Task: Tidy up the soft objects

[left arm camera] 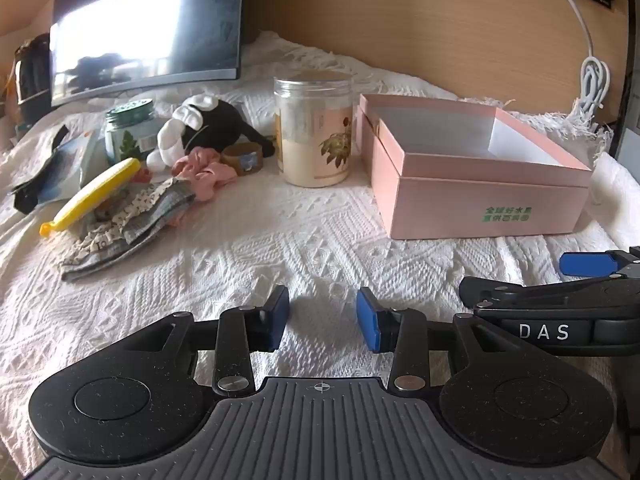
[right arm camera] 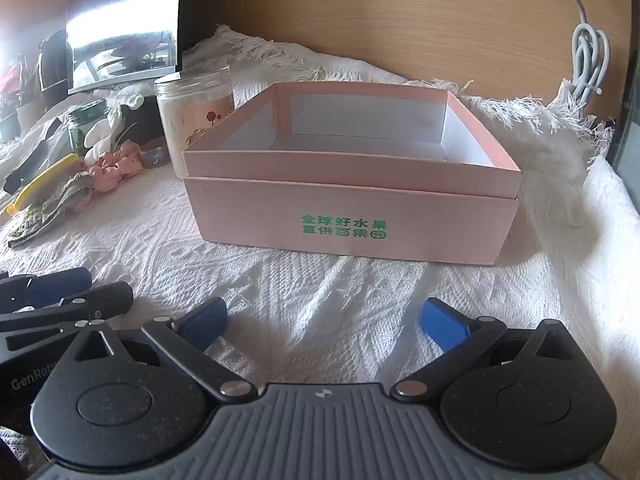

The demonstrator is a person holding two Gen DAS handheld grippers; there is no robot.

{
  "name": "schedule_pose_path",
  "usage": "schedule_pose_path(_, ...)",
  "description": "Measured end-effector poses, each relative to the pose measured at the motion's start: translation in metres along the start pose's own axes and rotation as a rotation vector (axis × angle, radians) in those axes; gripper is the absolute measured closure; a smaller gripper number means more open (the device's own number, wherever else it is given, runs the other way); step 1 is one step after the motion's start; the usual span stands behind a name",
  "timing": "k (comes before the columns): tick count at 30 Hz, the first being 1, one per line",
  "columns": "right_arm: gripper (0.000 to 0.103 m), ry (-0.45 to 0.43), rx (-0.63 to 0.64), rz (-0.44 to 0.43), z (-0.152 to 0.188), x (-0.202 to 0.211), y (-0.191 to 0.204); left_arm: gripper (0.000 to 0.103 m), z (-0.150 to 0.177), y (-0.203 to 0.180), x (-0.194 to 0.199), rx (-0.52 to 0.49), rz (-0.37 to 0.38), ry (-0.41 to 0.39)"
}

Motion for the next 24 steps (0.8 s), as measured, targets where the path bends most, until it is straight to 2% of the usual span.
schedule_pose_path(24, 0.0, 0.0, -0.004, -0.003, -0.0001, 0.0001, 0.0002, 0.061, -0.0005, 0.0012, 0.0, 0.017, 0.013, -0.004)
Point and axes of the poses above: each gripper's, at about its wrist camera, not at the fingertips, and x roughly against the way its jaws point, y to its left, z to its underside, the point moved 7 cm from there along -x, roughly the way its jaws point, and after that the axes turned 10 degrees about z, right-handed, at the moved point
